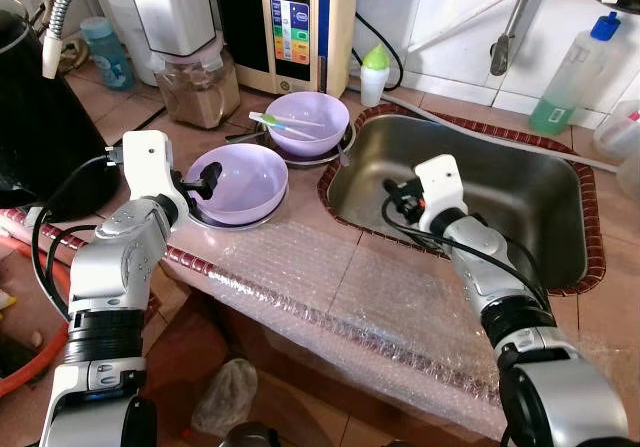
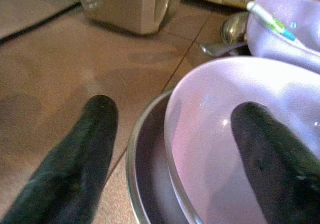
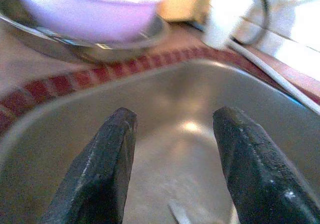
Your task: Kitchen organization
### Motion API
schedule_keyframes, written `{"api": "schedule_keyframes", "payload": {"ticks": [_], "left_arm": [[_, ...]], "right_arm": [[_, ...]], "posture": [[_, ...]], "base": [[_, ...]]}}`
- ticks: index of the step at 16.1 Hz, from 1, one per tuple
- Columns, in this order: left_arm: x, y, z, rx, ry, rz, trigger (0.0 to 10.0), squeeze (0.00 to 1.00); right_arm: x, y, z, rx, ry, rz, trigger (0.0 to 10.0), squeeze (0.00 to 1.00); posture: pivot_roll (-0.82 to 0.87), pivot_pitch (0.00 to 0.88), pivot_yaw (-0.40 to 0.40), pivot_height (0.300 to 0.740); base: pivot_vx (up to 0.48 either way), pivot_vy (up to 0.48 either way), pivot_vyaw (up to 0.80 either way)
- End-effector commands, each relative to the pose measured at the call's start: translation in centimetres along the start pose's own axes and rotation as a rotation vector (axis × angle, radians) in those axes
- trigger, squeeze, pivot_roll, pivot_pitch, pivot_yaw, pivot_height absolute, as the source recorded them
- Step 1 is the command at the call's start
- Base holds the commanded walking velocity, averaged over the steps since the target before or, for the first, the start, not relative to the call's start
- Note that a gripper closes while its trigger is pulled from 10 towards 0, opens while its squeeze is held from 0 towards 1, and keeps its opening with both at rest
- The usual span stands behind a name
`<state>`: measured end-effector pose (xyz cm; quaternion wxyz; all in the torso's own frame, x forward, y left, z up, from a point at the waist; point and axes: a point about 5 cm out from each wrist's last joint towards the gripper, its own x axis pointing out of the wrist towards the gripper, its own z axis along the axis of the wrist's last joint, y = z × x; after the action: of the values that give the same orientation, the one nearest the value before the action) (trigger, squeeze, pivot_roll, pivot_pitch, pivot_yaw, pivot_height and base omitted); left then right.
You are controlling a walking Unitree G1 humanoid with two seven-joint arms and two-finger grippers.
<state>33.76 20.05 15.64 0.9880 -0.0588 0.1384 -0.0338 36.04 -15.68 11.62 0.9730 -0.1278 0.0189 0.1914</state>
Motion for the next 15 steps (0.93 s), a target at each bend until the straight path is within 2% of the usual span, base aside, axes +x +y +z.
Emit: {"api": "schedule_keyframes", "payload": {"ticks": [1,3,9,15], "left_arm": [[0.1,0.0,0.4,-0.015,0.014,-0.022,0.0,0.00],[0.3,-0.2,0.2,-0.035,0.036,-0.046,0.0,0.00],[0.5,-0.8,-0.7,-0.053,0.118,-0.105,0.0,0.00],[0.5,-0.4,-1.0,-0.041,0.122,-0.089,0.0,0.00]], "right_arm": [[-0.2,0.4,0.0,0.009,-0.001,0.042,10.0,0.00],[-0.6,1.0,0.0,0.002,-0.004,0.100,10.0,0.00],[-1.1,1.1,-0.2,0.000,0.016,0.108,10.0,0.00],[-1.4,0.9,-0.3,-0.007,0.028,0.100,10.0,0.00]], "posture": [[0.04,0.000,0.022,0.740],[0.04,0.000,0.027,0.740],[0.04,0.000,0.032,0.740],[0.04,0.000,0.035,0.740]], "base": [[0.000,0.000,0.00],[0.000,0.000,0.00],[0.000,0.000,0.00],[0.000,0.000,0.00]]}}
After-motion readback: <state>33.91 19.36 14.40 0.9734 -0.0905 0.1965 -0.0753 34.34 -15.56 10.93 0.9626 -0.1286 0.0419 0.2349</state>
